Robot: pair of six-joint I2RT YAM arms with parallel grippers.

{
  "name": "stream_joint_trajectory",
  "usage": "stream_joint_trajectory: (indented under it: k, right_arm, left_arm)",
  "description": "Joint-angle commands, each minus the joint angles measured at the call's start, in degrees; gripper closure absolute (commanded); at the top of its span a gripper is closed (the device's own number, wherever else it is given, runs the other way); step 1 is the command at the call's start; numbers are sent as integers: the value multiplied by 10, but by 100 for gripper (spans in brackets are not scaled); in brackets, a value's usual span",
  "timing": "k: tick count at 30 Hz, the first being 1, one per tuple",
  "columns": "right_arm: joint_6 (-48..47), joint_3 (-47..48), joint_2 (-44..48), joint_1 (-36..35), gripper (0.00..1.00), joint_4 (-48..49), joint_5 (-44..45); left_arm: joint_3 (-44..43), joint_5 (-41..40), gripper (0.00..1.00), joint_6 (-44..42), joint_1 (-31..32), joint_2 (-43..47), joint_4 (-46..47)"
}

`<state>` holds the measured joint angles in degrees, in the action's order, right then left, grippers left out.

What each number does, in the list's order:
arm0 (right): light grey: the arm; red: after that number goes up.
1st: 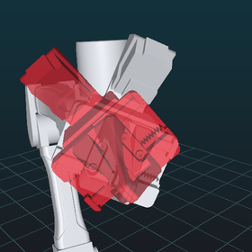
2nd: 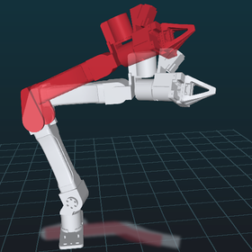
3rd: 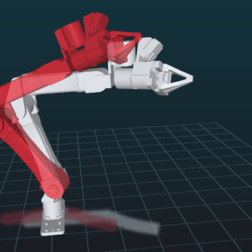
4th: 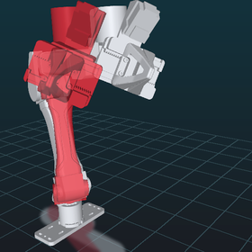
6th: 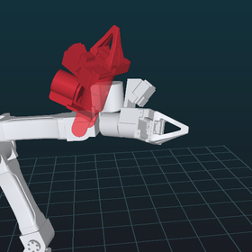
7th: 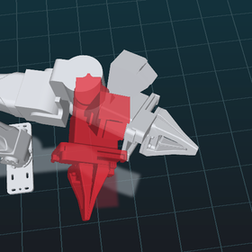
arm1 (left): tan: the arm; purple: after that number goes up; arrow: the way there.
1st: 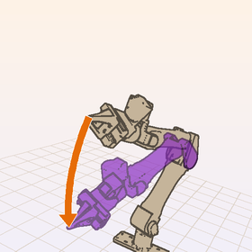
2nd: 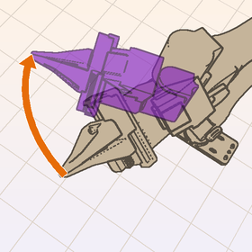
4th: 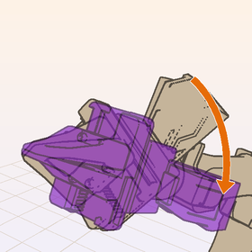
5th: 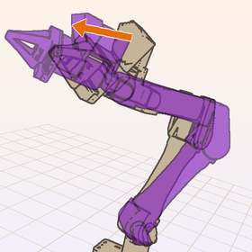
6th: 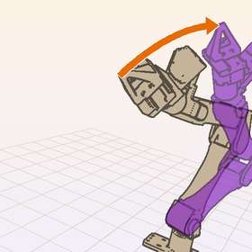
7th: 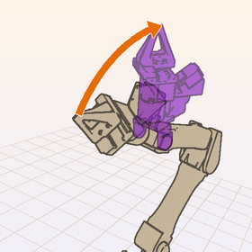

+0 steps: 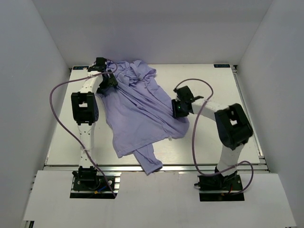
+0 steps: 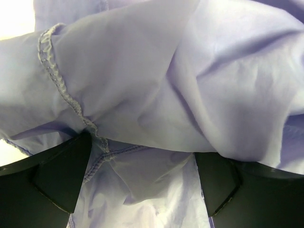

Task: Zip up the jacket

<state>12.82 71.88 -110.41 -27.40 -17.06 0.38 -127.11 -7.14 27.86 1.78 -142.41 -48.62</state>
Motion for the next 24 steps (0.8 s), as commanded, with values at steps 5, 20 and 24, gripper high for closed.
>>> stream_joint_trajectory:
  k: [5,20,24]
  right_arm:
    - [141,-294,164,-106,64,-22,-28]
    - [158,-119,267,-166,47,-97,24]
    - [130,-37,204,-83,43,-97,43]
  left_arm:
    - [17,92,2,-18,27,-17,40]
    - [-73,204,2,10,125,-79,199]
    - [-109,216,2,28,128,-83,234]
